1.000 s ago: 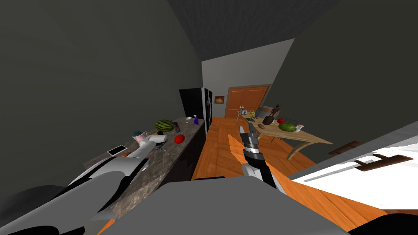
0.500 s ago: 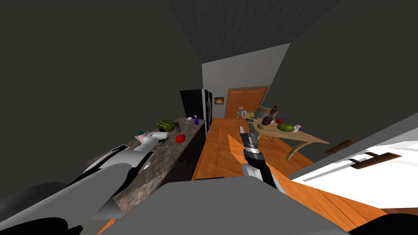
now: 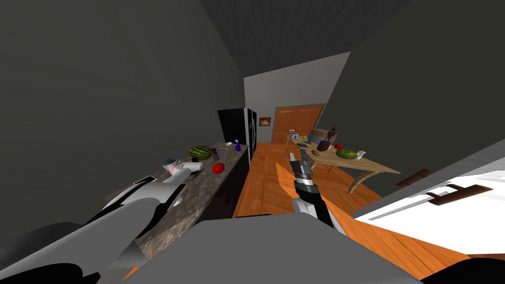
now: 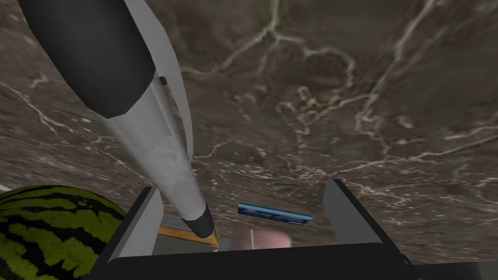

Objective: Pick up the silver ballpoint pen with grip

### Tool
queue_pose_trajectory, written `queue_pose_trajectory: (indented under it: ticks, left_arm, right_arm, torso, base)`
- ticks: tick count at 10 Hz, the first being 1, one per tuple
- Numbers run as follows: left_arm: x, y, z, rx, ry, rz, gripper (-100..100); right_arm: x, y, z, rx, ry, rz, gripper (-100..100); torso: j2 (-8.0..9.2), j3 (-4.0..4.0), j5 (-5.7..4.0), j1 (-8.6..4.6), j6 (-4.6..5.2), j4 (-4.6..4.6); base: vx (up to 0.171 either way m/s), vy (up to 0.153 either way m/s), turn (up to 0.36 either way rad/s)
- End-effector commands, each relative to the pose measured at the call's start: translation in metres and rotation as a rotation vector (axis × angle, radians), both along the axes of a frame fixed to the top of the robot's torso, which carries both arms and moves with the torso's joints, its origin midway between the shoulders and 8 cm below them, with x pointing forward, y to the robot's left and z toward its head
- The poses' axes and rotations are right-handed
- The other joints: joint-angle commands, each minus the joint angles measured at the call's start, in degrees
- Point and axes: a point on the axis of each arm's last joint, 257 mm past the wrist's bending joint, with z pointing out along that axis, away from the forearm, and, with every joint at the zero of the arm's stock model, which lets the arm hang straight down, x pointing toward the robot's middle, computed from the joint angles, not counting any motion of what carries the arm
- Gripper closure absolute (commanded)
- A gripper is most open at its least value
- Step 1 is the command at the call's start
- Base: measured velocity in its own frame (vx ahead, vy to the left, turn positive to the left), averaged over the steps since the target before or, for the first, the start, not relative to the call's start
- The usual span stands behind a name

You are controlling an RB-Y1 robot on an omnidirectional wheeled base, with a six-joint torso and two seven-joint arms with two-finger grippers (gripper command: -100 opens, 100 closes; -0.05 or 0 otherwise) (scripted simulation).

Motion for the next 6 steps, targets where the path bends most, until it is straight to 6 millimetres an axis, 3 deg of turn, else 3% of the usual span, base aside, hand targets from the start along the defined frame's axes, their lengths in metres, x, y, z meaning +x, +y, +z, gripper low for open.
queue_pose_trajectory:
  ticks: [1, 2, 6]
  left_arm:
    - [0.0000, 0.0000, 0.0000, 0.000, 0.000, 0.000, -100]
    - [0.0006, 0.0000, -0.0002, 0.001, -0.003, 0.000, 100]
    - [0.0008, 0.0000, 0.0001, 0.002, -0.002, -0.002, 100]
  right_arm:
    - [0.0000, 0.0000, 0.0000, 0.000, 0.000, 0.000, 0]
    - [0.0000, 0.0000, 0.0000, 0.000, 0.000, 0.000, 0]
    - [0.0000, 0.0000, 0.0000, 0.000, 0.000, 0.000, 0]
  torso:
    - [0.00, 0.00, 0.00, 0.00, 0.00, 0.00]
    - [0.06, 0.02, -0.01, -0.10, 0.00, 0.00]
    - [0.20, 0.11, -0.02, -0.22, -0.04, 0.04]
  base:
    - [0.025, 0.039, -0.007]
    - [0.005, 0.007, -0.006]
    - [0.001, 0.001, 0.000]
